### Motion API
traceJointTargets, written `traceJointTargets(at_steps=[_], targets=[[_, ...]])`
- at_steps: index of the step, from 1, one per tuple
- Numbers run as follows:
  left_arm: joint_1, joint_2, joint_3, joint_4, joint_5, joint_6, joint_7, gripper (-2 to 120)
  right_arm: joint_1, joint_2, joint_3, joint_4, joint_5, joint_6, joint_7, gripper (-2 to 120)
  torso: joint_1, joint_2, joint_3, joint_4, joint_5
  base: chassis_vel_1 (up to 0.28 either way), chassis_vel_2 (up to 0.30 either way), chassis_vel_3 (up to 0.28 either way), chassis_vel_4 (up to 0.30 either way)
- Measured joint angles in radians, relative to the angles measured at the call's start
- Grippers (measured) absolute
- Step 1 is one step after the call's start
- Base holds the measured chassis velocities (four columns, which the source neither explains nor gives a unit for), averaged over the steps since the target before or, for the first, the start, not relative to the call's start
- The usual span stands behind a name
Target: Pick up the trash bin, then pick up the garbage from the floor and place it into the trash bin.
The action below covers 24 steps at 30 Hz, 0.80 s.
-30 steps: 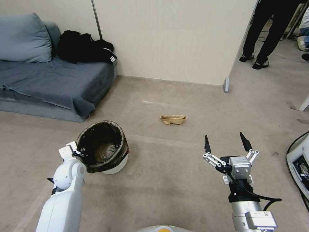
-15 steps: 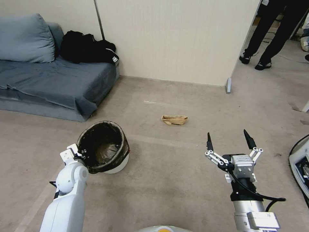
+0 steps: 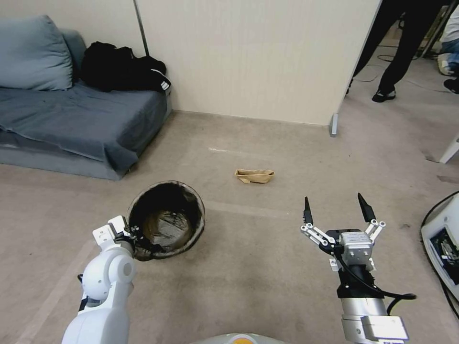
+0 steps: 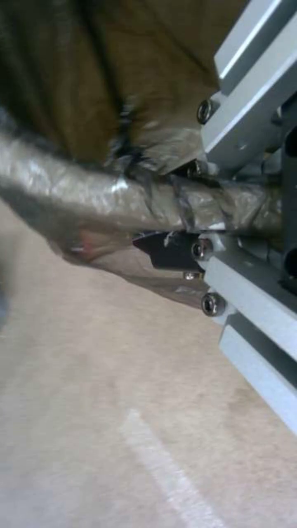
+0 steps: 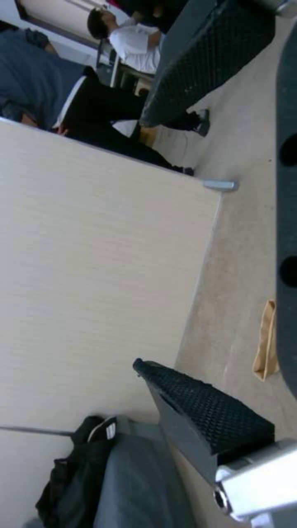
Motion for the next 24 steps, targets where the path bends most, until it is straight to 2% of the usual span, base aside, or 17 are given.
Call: traceJointTargets(at_steps=[1, 2, 6, 7, 9, 15, 19, 24], targets=[[0.010, 0.002, 0.000, -0.043, -0.001, 0.000, -0.002, 0, 0.001, 0.000, 0.000, -0.003, -0.002, 0.003, -0.003, 100, 0.000, 0.000, 0.000, 0.0003, 0.0013, 0.000, 0.000, 0.000, 0.000], [0.010, 0.002, 0.000, -0.043, -0.001, 0.000, -0.002, 0, 0.001, 0.000, 0.000, -0.003, -0.002, 0.003, -0.003, 100, 0.000, 0.000, 0.000, 0.0003, 0.0013, 0.000, 0.000, 0.000, 0.000], [0.066, 0.006, 0.006, -0.220, -0.013, -0.003, -0.003, 0, 0.004, 0.000, -0.001, -0.014, -0.012, 0.021, -0.020, 100, 0.000, 0.000, -0.001, 0.0009, 0.0029, 0.000, 0.000, 0.000, 0.000], [0.066, 0.006, 0.006, -0.220, -0.013, -0.003, -0.003, 0, 0.004, 0.000, -0.001, -0.014, -0.012, 0.021, -0.020, 100, 0.000, 0.000, -0.001, 0.0009, 0.0029, 0.000, 0.000, 0.000, 0.000], [0.103, 0.013, 0.010, -0.293, -0.007, -0.006, 0.012, 0, 0.004, 0.000, -0.001, -0.017, -0.013, 0.035, -0.030, 100, 0.000, 0.000, -0.001, 0.0010, 0.0033, 0.000, 0.000, 0.000, 0.000], [0.180, 0.026, 0.019, -0.385, 0.040, -0.011, 0.033, 0, 0.005, 0.000, 0.001, -0.020, 0.013, 0.054, -0.048, 100, 0.000, 0.000, -0.001, 0.0011, 0.0034, 0.000, 0.000, 0.000, 0.000], [0.281, 0.017, 0.044, -0.472, 0.119, -0.005, 0.049, 0, 0.004, 0.000, 0.001, -0.027, 0.042, 0.064, -0.049, 100, 0.000, 0.000, -0.001, 0.0015, 0.0036, 0.000, 0.000, 0.000, 0.000], [0.317, 0.012, 0.077, -0.496, 0.149, -0.007, 0.056, 0, 0.003, 0.000, 0.001, -0.027, 0.050, 0.072, -0.048, 100, 0.000, 0.000, -0.001, 0.0014, 0.0035, 0.000, 0.000, 0.000, 0.000]])
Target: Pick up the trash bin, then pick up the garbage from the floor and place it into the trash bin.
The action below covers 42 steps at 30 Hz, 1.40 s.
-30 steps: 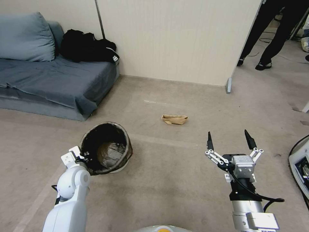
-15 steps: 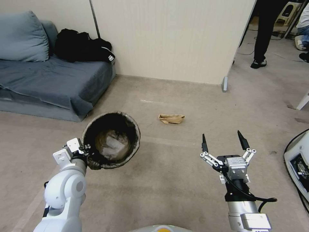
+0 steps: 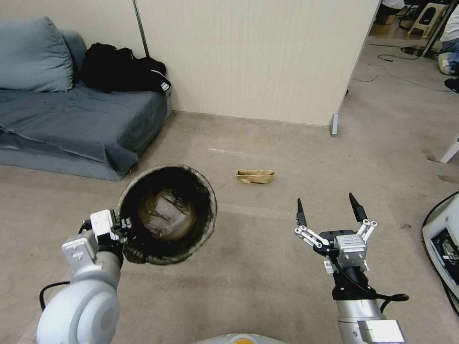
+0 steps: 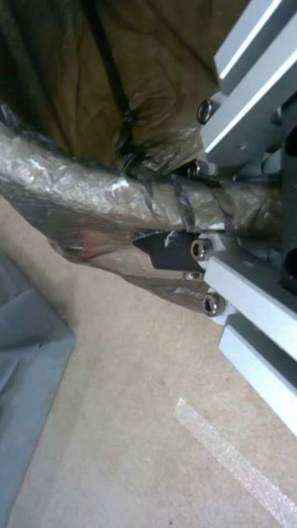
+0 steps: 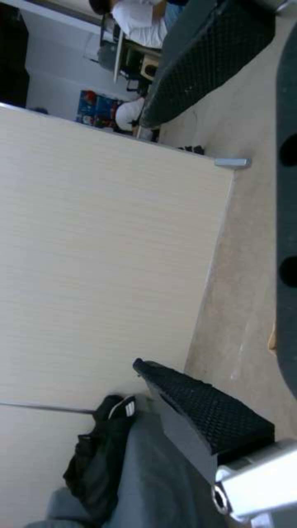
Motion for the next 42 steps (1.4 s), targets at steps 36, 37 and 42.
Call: traceJointTargets(at_steps=[36, 37, 42], targets=[[0.107, -0.036, 0.103, 0.002, 0.156, -0.109, 0.013, 0, -0.008, 0.000, 0.010, -0.010, 0.010, 0.011, 0.000, 100, 0.000, 0.000, 0.000, -0.0002, -0.0001, -0.011, 0.010, 0.011, -0.009], [0.106, -0.037, 0.103, 0.002, 0.156, -0.109, 0.013, 0, -0.008, 0.000, 0.010, -0.010, 0.010, 0.011, 0.000, 100, 0.000, 0.000, 0.000, -0.0002, 0.0000, -0.103, 0.084, 0.104, -0.094], [0.105, -0.043, 0.102, 0.003, 0.155, -0.110, 0.013, 0, -0.006, 0.000, 0.010, -0.012, 0.010, 0.011, 0.000, 100, 0.000, 0.000, 0.000, -0.0002, -0.0001, -0.111, 0.126, 0.128, -0.112]])
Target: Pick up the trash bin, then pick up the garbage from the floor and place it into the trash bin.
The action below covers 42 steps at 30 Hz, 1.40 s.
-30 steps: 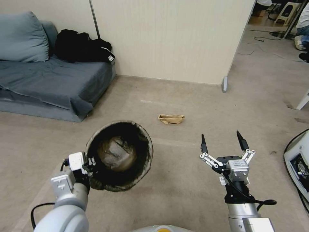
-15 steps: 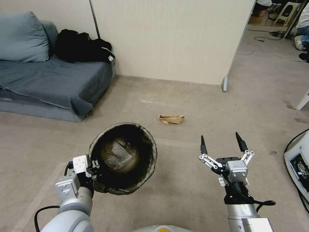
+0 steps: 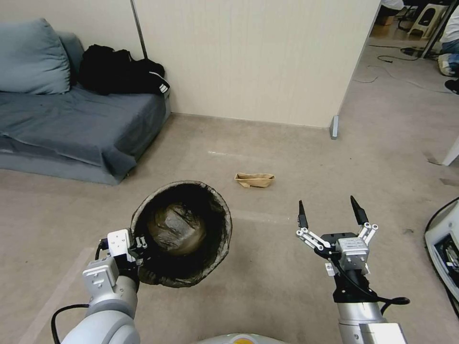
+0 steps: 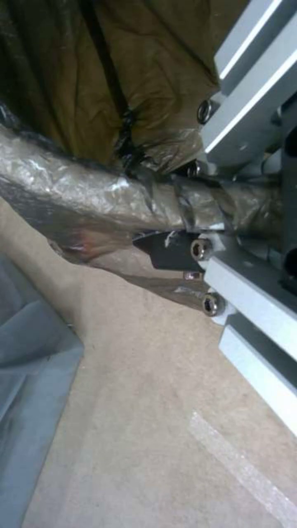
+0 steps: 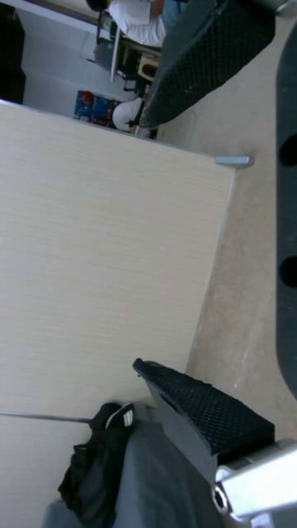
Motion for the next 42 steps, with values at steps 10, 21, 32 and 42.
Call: traceJointTargets(at_steps=[10, 21, 32, 42], targets=[[0.000, -0.008, 0.002, 0.001, 0.002, -0.001, -0.001, 0, 0.003, 0.000, 0.000, -0.006, -0.004, 0.002, 0.000, 100, 0.000, 0.000, 0.000, 0.0000, 0.0000, -0.088, 0.084, 0.083, -0.090], [-0.002, -0.014, 0.003, 0.005, 0.005, -0.003, -0.002, 0, 0.004, 0.000, 0.001, -0.009, -0.007, 0.004, 0.000, 100, 0.000, 0.000, 0.000, 0.0001, 0.0000, -0.085, 0.090, 0.088, -0.086], [-0.002, -0.015, 0.005, 0.005, 0.007, -0.006, -0.002, 0, 0.004, 0.000, 0.003, -0.010, -0.009, 0.009, -0.001, 100, 0.000, 0.000, 0.000, 0.0000, 0.0000, -0.087, 0.085, 0.082, -0.092], [-0.003, -0.016, 0.010, 0.006, 0.009, -0.007, -0.002, 0, 0.004, 0.000, 0.001, -0.011, -0.010, 0.010, -0.002, 100, 0.000, 0.000, 0.000, 0.0000, 0.0001, -0.101, 0.097, 0.103, -0.108]])
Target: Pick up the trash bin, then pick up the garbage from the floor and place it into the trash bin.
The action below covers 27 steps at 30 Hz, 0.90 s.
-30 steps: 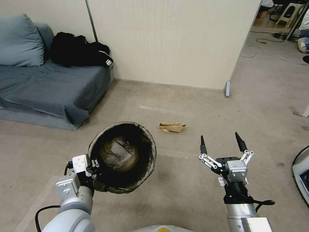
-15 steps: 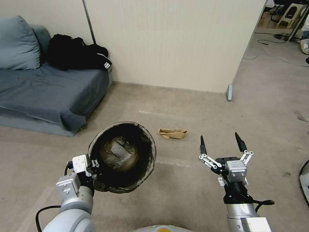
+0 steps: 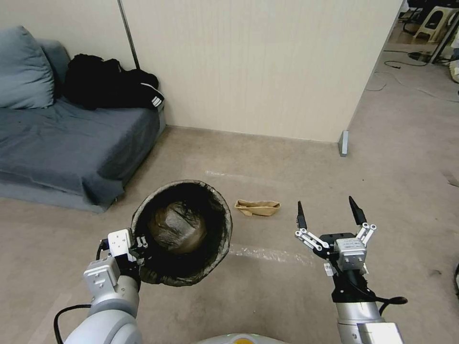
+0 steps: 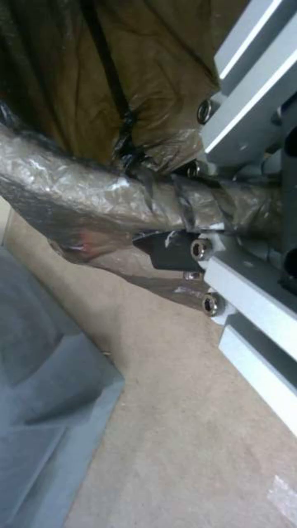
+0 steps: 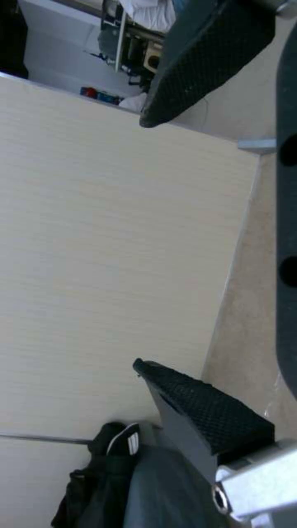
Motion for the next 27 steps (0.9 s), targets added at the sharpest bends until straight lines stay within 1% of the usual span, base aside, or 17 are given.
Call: traceJointTargets(at_steps=[13, 21, 27], targets=[[-0.001, -0.002, 0.007, 0.002, 0.006, -0.001, 0.000, 0, 0.000, 0.000, -0.001, -0.001, -0.003, 0.000, -0.001, 100, 0.000, 0.000, 0.000, -0.0001, -0.0001, -0.088, 0.091, 0.068, -0.085], [-0.001, 0.000, 0.007, 0.003, 0.006, -0.004, 0.001, 0, 0.000, 0.000, -0.001, -0.007, -0.003, 0.005, -0.007, 100, 0.000, 0.000, 0.000, 0.0000, -0.0001, -0.095, 0.087, 0.104, -0.086], [0.000, 0.005, 0.007, 0.004, 0.006, -0.006, 0.001, 0, -0.001, 0.000, -0.001, -0.015, 0.016, 0.044, -0.036, 100, 0.000, 0.000, 0.000, 0.0000, -0.0001, -0.046, 0.079, 0.058, -0.064]])
